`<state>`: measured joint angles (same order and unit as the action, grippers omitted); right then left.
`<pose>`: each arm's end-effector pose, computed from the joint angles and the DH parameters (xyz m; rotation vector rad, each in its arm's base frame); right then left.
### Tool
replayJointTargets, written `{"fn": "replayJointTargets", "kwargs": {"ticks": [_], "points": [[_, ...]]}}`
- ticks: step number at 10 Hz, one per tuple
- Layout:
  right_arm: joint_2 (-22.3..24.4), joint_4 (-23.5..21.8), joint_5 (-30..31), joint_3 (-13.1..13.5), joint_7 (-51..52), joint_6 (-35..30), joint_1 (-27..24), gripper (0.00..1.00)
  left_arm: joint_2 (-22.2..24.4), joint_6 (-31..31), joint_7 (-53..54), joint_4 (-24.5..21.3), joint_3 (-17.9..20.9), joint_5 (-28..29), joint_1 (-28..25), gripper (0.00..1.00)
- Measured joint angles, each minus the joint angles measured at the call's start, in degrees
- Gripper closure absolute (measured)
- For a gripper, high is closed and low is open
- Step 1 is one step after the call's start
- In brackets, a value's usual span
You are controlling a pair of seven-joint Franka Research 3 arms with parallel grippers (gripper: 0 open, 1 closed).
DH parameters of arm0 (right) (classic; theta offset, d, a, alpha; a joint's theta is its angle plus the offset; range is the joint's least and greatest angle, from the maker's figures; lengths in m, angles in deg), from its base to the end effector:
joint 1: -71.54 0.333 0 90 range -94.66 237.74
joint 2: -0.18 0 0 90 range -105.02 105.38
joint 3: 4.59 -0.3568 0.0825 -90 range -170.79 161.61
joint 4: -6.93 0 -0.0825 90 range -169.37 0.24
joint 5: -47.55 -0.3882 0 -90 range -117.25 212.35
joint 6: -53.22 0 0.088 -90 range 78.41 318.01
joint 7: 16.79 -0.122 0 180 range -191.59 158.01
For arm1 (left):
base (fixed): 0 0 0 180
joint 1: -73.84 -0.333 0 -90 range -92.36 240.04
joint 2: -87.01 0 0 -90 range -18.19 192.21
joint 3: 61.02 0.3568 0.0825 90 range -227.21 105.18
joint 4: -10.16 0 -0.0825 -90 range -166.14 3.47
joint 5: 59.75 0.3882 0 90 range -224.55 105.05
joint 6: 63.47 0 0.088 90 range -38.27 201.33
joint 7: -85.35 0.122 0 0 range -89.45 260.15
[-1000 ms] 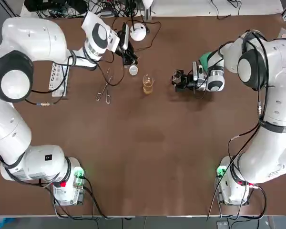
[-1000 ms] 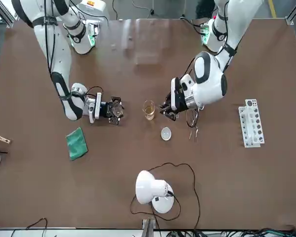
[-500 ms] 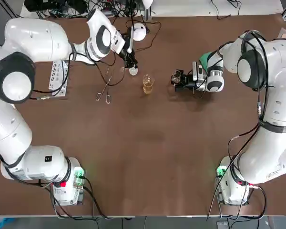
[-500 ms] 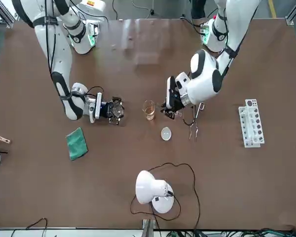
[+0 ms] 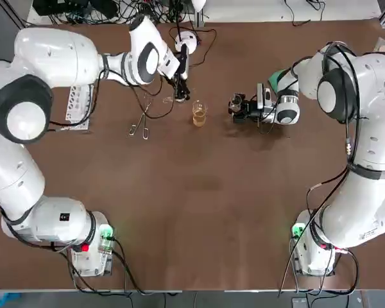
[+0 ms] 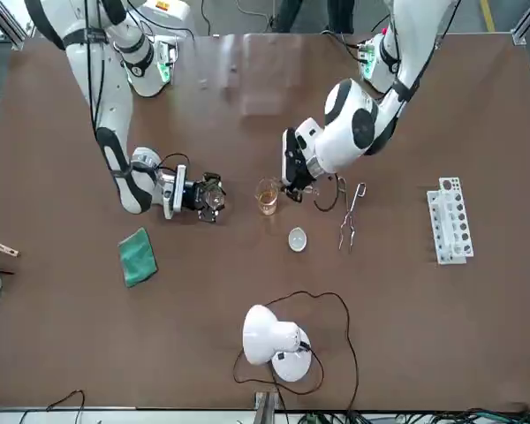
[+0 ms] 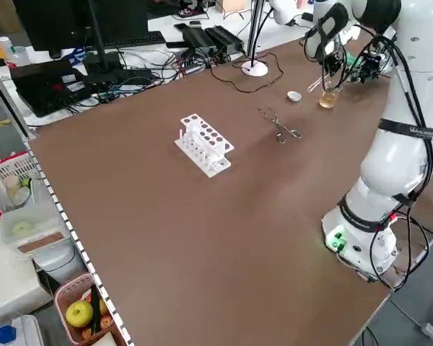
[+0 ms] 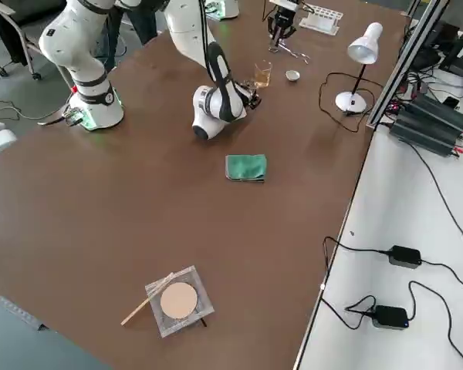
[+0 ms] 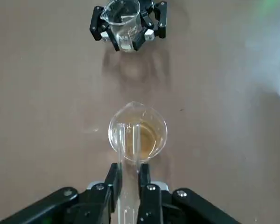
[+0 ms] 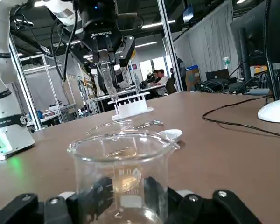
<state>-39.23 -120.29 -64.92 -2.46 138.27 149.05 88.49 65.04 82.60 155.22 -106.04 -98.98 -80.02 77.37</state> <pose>0.4806 0.2338 0.1082 -1.4169 -0.9935 -1.1406 0.4927 -0.4014 0.3373 1.8896 -1.9561 0.4057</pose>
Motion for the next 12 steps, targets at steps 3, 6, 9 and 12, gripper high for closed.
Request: {"fn": "replayJointTargets", "kwargs": {"ticks": [3, 6, 9, 12], "points": [[0.0, 0.0, -0.1, 0.0, 0.0, 0.1, 0.0, 0.61, -0.1, 0.0, -7.5, 1.0, 5.3, 7.6, 5.4, 0.79], [0.0, -0.1, -0.1, 0.1, 0.0, 0.2, 0.0, 0.61, -1.4, 0.0, -16.4, 2.2, 6.3, 16.8, 8.5, 0.79], [0.0, -0.1, -0.2, 0.1, 0.0, 0.2, 0.0, 0.61, -2.7, 0.0, -18.5, 3.5, 7.5, 18.7, 10.8, 0.79], [0.0, -0.1, -0.2, 0.1, 0.0, 0.2, 0.0, 0.61, -2.8, -1.4, -19.3, 5.5, 14.9, 19.0, 17.6, 0.79]]}}
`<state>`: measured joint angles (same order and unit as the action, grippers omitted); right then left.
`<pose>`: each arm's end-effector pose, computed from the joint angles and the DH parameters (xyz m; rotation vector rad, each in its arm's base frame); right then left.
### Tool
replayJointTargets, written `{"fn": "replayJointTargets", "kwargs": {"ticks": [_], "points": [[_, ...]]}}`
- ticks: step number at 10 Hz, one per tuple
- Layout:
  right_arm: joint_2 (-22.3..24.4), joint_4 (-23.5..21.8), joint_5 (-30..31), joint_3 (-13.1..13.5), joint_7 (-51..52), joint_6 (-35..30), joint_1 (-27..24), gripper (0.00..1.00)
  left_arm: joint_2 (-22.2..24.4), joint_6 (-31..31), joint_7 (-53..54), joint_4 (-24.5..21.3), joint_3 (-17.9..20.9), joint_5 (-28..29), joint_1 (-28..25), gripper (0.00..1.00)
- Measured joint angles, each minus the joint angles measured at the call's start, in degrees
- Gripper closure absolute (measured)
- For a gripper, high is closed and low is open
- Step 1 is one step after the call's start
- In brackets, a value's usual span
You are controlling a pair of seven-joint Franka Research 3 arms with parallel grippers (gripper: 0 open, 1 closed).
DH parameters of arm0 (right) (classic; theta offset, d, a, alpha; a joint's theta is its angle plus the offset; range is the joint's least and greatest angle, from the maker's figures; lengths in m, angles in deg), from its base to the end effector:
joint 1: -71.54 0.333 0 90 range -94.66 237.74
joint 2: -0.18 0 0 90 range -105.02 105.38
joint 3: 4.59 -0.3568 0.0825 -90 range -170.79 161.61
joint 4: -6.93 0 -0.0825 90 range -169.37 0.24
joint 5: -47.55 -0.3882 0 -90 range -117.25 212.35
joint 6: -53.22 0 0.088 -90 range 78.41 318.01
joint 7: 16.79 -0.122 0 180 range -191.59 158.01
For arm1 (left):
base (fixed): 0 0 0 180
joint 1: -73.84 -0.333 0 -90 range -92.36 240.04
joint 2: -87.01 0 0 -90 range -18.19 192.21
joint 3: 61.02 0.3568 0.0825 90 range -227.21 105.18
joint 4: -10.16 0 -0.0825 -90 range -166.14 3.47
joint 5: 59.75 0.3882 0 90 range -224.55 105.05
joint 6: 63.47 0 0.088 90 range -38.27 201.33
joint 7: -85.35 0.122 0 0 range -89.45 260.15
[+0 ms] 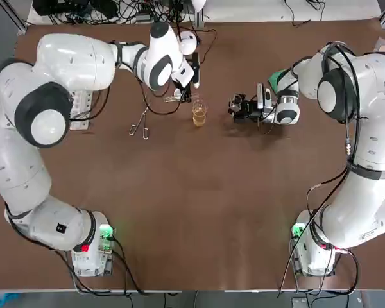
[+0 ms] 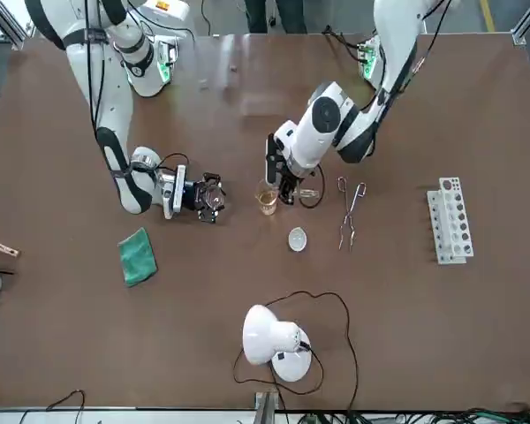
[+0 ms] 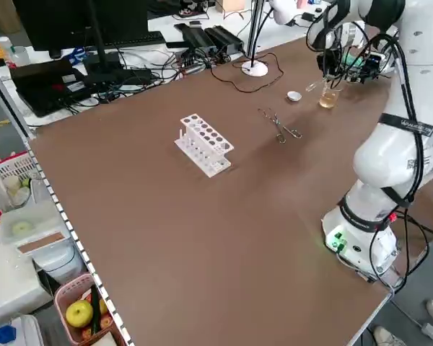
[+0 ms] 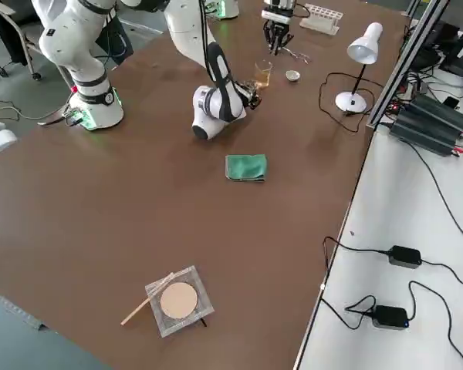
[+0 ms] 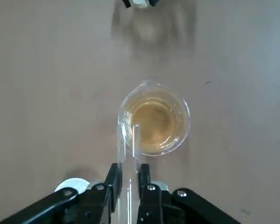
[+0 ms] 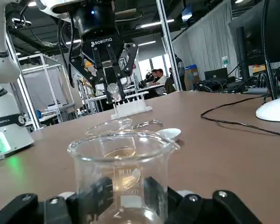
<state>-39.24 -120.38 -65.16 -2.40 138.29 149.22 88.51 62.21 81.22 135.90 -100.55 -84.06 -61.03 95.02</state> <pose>0.4806 0.2329 0.1074 -1.4234 -0.9913 -1.1420 0.4884 -0.4477 0.3174 2.0767 -2.1117 0.3003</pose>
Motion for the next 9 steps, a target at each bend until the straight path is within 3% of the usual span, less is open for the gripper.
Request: {"fn": "replayJointTargets", "kwargs": {"ticks": [9], "points": [[0.0, 0.0, -0.1, 0.0, 0.0, 0.0, 0.0, 0.61, -1.2, -4.1, -10.0, 3.0, 8.6, 5.8, 10.6, 0.79]]}}
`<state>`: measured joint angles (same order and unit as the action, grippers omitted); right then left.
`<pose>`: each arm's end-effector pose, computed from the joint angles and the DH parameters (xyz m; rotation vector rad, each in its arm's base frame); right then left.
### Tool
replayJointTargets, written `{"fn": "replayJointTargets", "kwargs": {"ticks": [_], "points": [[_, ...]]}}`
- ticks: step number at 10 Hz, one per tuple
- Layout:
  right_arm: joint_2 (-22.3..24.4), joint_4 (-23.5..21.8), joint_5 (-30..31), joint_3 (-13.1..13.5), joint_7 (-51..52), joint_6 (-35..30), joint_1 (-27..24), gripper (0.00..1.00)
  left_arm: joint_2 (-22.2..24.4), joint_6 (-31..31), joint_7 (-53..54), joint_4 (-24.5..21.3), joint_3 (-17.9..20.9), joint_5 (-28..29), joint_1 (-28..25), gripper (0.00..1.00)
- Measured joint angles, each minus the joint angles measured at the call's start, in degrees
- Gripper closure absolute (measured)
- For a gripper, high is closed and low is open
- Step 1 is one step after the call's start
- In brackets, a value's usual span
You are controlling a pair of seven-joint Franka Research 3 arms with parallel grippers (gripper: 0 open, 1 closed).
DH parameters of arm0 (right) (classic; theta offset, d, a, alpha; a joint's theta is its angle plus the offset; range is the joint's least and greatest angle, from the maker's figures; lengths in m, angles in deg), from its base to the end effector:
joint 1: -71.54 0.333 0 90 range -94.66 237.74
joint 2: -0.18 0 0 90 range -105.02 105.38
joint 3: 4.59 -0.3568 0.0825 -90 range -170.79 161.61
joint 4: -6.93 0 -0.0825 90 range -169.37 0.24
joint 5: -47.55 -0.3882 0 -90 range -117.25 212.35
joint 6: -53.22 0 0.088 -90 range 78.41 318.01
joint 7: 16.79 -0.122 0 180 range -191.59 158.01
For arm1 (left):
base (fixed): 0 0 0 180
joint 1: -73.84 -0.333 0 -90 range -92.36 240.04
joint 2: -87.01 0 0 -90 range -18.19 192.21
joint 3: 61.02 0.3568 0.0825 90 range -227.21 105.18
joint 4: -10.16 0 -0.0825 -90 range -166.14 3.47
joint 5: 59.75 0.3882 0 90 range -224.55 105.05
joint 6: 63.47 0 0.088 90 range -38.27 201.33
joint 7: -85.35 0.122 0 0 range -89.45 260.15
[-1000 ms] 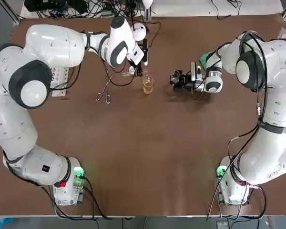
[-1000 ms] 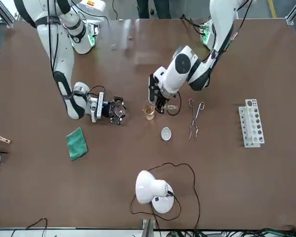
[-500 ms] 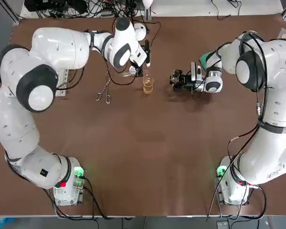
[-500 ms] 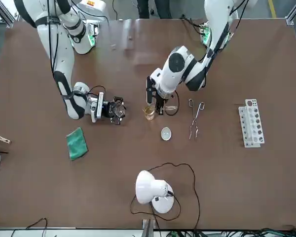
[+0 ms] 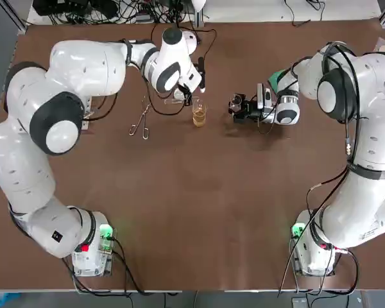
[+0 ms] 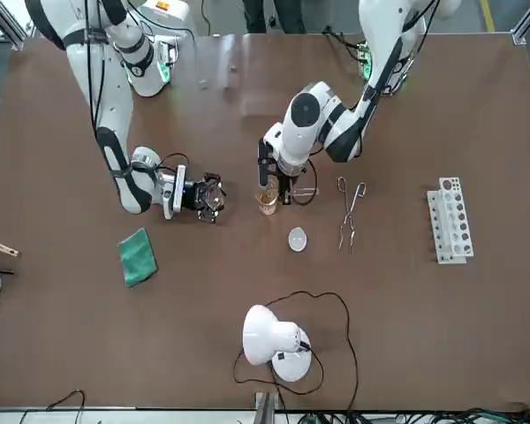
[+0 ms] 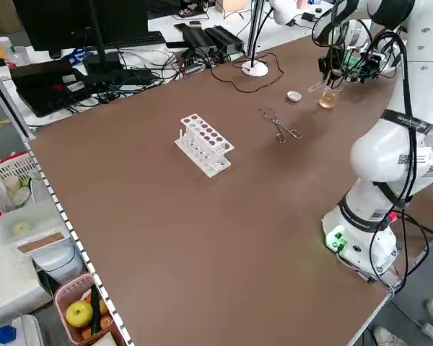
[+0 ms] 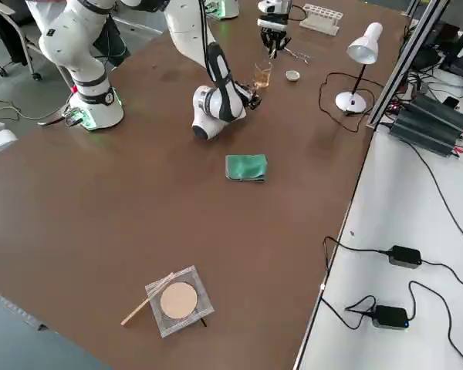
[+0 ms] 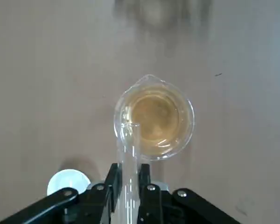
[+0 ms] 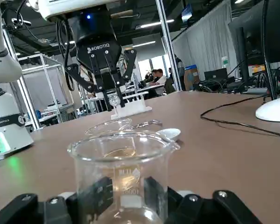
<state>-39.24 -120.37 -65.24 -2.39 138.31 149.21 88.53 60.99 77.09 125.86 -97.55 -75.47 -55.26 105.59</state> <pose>0.4807 0.2329 0.1075 -1.4236 -0.9907 -1.1433 0.4743 -0.4739 0.3066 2.2084 -2.1385 0.2039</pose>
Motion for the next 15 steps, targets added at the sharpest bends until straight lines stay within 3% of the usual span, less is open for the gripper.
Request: {"fn": "replayJointTargets", "kwargs": {"ticks": [8, 12, 15], "points": [[0.0, 0.0, -0.1, 0.0, 0.0, 0.0, 0.0, 0.61, 0.0, -6.0, -3.7, 2.1, 7.4, 5.1, 8.1, 0.79], [0.0, 0.0, -0.2, 0.0, 0.0, 0.0, 0.0, 0.61, -0.6, -8.0, -4.6, 3.5, 8.3, 5.3, 10.1, 0.79], [0.0, 0.0, -0.3, 0.0, 0.0, 0.0, 0.0, 0.61, -1.3, -9.3, -5.5, 5.0, 13.1, 6.6, 14.9, 0.79]]}}
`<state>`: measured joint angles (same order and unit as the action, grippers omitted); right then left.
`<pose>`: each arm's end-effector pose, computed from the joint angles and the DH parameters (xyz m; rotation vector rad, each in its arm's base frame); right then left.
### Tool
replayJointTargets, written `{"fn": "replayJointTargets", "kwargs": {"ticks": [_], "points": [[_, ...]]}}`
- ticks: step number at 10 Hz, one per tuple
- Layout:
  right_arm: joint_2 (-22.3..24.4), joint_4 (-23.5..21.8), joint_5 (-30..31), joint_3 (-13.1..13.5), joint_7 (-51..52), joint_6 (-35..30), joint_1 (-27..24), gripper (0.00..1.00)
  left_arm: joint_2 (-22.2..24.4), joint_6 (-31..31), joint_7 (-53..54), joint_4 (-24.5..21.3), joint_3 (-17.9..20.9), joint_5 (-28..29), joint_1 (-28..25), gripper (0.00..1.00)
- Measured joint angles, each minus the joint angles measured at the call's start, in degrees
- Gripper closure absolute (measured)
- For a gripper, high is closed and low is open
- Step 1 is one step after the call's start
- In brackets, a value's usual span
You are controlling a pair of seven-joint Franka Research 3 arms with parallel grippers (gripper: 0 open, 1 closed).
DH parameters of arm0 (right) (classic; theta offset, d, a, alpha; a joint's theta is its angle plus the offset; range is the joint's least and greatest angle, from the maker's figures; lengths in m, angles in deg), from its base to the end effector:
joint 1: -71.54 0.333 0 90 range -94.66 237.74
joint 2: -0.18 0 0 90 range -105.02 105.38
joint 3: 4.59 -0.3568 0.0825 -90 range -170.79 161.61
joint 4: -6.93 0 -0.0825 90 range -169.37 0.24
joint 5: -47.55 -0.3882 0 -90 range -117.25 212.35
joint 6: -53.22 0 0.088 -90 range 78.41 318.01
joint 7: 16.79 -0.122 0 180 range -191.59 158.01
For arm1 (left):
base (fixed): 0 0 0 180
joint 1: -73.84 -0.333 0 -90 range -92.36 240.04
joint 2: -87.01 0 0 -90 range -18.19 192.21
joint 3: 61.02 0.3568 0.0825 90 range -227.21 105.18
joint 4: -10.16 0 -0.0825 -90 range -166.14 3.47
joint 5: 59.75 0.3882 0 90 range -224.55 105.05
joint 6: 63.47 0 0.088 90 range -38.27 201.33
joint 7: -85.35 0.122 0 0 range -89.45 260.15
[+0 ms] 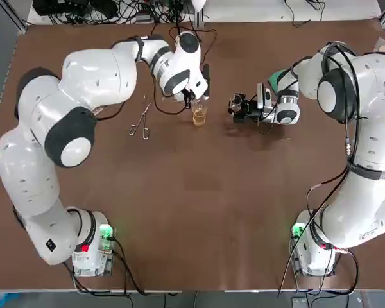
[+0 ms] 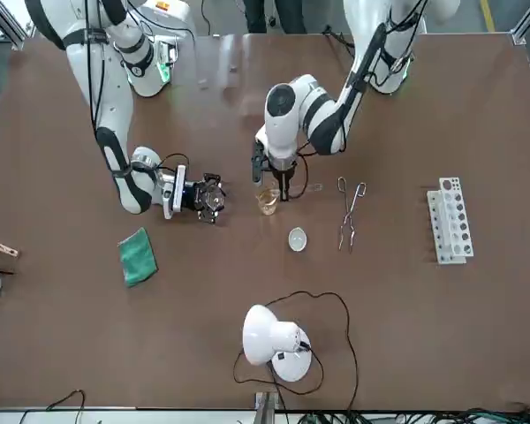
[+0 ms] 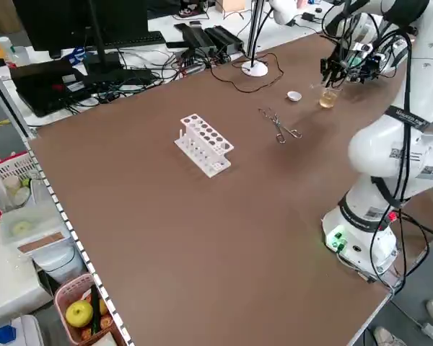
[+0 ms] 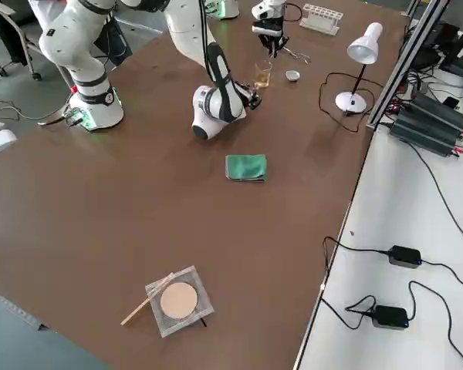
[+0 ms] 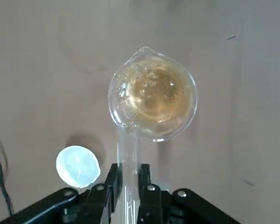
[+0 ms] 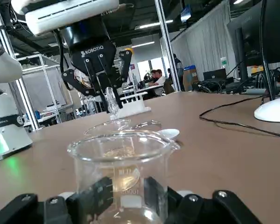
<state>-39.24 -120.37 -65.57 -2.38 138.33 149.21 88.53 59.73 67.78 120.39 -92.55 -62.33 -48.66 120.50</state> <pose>0.4814 0.2328 0.1077 -1.4263 -0.9865 -1.1480 0.4601 -0.4986 0.3065 -2.1254 2.1287 -0.0568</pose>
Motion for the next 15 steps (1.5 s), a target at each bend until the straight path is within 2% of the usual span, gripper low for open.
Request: {"fn": "replayJointTargets", "kwargs": {"ticks": [8, 12, 13, 15], "points": [[0.0, 0.0, -0.2, 0.0, 0.0, 0.0, 0.0, 0.61, -2.0, -7.8, -1.6, 5.0, 0.7, 4.1, 2.7, 0.79], [0.0, 0.0, -0.2, 0.0, 0.0, 0.0, 0.0, 0.61, -3.3, -12.1, -2.3, 8.1, 3.5, 5.0, 6.2, 0.79], [0.0, 0.0, -0.2, 0.0, 0.0, 0.0, 0.0, 0.61, -3.3, -12.1, -3.7, 8.3, 3.5, 4.1, 6.2, 0.79], [0.0, 0.0, -0.2, 0.0, 0.0, 0.0, 0.0, 0.61, -3.3, -11.8, -4.4, 9.3, 3.9, -1.8, 5.5, 0.79]]}}
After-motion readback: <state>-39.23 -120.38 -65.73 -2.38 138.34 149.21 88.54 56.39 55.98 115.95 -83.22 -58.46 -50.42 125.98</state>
